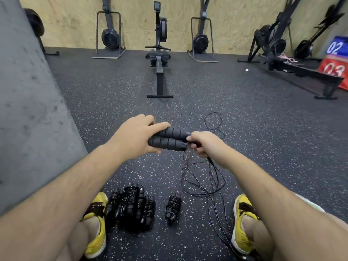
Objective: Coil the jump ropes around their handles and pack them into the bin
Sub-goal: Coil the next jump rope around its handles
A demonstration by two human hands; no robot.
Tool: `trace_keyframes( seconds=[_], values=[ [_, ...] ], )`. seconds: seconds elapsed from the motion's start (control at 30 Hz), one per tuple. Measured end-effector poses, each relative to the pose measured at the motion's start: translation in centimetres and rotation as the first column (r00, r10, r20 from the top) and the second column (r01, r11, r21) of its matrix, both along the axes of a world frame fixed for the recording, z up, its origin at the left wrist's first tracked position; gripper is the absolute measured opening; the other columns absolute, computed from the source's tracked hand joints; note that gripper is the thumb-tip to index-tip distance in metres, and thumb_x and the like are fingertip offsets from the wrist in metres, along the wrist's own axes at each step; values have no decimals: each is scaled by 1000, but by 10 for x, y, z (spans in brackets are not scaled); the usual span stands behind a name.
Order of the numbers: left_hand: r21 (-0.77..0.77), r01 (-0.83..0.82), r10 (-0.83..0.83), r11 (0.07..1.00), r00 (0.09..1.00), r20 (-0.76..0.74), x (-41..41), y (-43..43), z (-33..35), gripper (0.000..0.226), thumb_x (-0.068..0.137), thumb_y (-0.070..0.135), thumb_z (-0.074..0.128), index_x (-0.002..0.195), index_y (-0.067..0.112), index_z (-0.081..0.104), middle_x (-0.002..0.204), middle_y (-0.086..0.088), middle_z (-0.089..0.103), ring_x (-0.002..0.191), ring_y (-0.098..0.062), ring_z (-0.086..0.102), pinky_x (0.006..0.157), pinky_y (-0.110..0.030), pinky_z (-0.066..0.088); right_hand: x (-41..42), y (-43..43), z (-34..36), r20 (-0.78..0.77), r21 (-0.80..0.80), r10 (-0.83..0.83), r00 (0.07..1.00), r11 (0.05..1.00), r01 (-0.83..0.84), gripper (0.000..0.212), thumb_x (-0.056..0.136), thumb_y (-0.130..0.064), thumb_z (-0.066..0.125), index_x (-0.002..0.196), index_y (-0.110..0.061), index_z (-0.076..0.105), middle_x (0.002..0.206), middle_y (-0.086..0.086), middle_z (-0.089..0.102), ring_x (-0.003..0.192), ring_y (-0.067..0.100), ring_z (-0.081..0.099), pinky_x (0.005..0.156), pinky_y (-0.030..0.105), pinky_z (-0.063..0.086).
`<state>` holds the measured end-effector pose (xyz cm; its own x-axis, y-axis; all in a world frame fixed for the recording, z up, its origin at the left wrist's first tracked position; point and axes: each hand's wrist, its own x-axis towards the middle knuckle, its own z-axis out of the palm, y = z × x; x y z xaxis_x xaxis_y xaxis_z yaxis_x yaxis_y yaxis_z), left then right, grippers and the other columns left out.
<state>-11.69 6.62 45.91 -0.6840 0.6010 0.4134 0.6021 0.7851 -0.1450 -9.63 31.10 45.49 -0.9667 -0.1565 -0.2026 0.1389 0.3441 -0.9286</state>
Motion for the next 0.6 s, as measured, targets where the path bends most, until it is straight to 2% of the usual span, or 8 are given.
trace_keyframes(
  seconds=[0.13,0.27,0.37,0.43,0.5,0.6],
  values=[
    [9,-47,47,999,999,-26,4,12,-7,85,61,66,82,133,29,57,91,-4,58,78,-29,56,71,-40,48,9,2,0,-172,217,-27,985,974,65,20,86,-25,60,69,-18,55,61,-2,44,51,12,34,52,27,25],
    [8,-120,120,993,993,2,6,18,-10,88,62,80,67,135,32,54,87,0,57,79,-28,61,74,-39,43,11,4,-5,-240,262,-33,970,960,97,25,88,-27,58,65,-20,52,56,-4,40,50,14,33,52,28,26],
    [44,-142,137,989,986,99,9,22,-10,97,61,90,53,141,35,49,90,2,54,85,-26,60,74,-38,48,13,8,-7,-321,397,-2,947,907,137,33,92,-34,56,65,-15,54,55,-6,48,52,15,43,52,28,34],
    [55,-168,156,984,973,173,10,25,-11,99,61,91,52,144,39,45,95,3,52,93,-23,57,75,-37,51,17,10,-7,-375,492,49,926,857,154,33,95,-37,54,74,-13,63,61,-5,58,58,17,53,56,29,42],
    [48,-167,156,985,973,170,10,27,-13,100,62,95,47,145,40,44,97,4,54,94,-22,57,75,-37,52,22,10,-7,-425,574,114,898,801,170,31,96,-37,51,82,-15,67,73,-1,64,69,22,60,63,31,48],
    [67,-157,144,985,976,166,8,29,-17,99,62,96,39,144,41,46,94,4,54,91,-22,58,74,-35,52,26,8,-4,-514,674,218,830,701,234,29,99,-35,46,92,-16,67,91,4,63,84,27,59,71,34,48]
  ],
)
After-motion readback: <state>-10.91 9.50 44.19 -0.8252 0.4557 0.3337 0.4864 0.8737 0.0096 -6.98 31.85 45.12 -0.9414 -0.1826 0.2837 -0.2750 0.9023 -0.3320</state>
